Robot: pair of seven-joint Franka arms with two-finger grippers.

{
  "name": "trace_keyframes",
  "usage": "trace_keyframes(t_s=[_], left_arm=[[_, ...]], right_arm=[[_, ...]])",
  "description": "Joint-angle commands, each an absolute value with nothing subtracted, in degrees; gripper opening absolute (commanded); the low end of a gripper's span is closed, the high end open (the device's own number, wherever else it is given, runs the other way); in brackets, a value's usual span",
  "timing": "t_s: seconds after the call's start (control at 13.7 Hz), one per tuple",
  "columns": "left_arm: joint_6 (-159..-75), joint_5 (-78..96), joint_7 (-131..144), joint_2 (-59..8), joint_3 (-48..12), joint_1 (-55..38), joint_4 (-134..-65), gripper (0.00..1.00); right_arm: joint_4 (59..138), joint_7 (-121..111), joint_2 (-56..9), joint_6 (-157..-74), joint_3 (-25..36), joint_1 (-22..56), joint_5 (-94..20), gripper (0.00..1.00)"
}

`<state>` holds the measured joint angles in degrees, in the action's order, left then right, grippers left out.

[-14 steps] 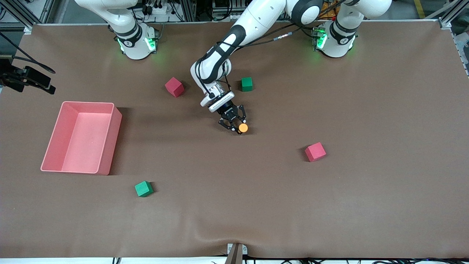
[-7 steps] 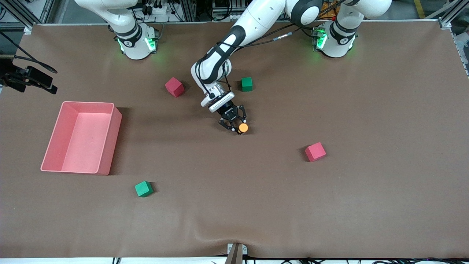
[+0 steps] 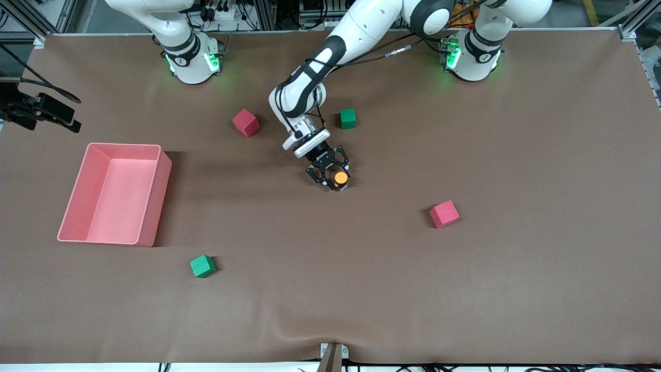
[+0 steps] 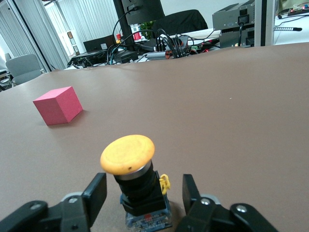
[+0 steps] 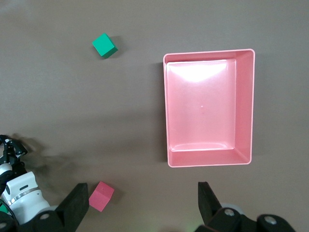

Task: Place and upright button with both arms
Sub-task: 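Lower the button upright onto the table with the left gripper, then open the left gripper and raise it off the button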

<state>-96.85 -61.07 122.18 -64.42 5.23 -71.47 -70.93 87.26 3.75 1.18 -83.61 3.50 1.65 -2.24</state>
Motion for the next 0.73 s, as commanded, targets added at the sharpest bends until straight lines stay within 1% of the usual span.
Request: trace_keyframes(t_s=[0.0, 0.44, 0.66], left_arm=[[-95.5, -61.4, 122.8, -63.9, 5.3, -72.8, -70.2, 1.0], [-93.5, -56.4, 123.0, -60.9, 5.1, -74.3, -70.2, 1.0], [-93.2, -52.3, 121.6, -57.4, 5.0, -74.4, -70.1, 1.0]], right_arm=[[86.6, 4.4, 1.1, -83.2, 4.0, 2.1, -3.2, 1.0], [86.4, 4.4, 1.0, -83.3, 4.0, 2.2, -3.2, 1.0], [86.4, 4.4, 1.0, -83.3, 4.0, 2.1, -3.2, 1.0]])
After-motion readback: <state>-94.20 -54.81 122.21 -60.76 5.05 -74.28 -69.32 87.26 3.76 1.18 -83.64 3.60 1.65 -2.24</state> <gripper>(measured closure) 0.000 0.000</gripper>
